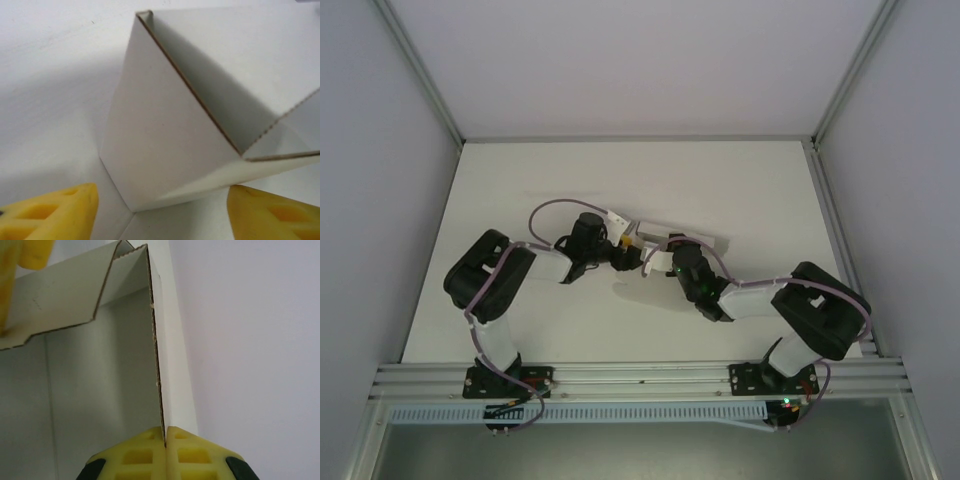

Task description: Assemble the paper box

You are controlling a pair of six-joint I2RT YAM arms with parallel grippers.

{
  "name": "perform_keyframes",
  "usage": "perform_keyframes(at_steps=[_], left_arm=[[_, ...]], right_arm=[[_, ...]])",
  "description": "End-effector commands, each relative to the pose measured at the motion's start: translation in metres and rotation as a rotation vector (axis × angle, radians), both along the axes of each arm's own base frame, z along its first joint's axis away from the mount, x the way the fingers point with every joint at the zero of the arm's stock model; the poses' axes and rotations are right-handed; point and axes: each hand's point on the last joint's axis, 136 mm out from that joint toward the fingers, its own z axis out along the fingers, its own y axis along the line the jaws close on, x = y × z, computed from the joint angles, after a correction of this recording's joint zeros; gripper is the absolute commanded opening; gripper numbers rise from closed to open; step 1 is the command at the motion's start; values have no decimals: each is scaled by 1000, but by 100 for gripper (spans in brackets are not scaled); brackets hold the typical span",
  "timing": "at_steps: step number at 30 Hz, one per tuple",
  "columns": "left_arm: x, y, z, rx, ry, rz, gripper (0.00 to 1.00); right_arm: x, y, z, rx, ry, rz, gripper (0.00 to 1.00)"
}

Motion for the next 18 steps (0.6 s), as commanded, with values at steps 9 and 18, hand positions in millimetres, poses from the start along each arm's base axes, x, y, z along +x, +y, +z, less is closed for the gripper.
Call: perform_keyframes(at_steps=[9,18], left_arm=[[53,-15,75,-191,-289,68,52],[73,-20,93,-224,-328,114,29]], right_arm=[[-37,-2,-85,-120,331,74,0],[-30,-1,-80,-75,390,68,0]])
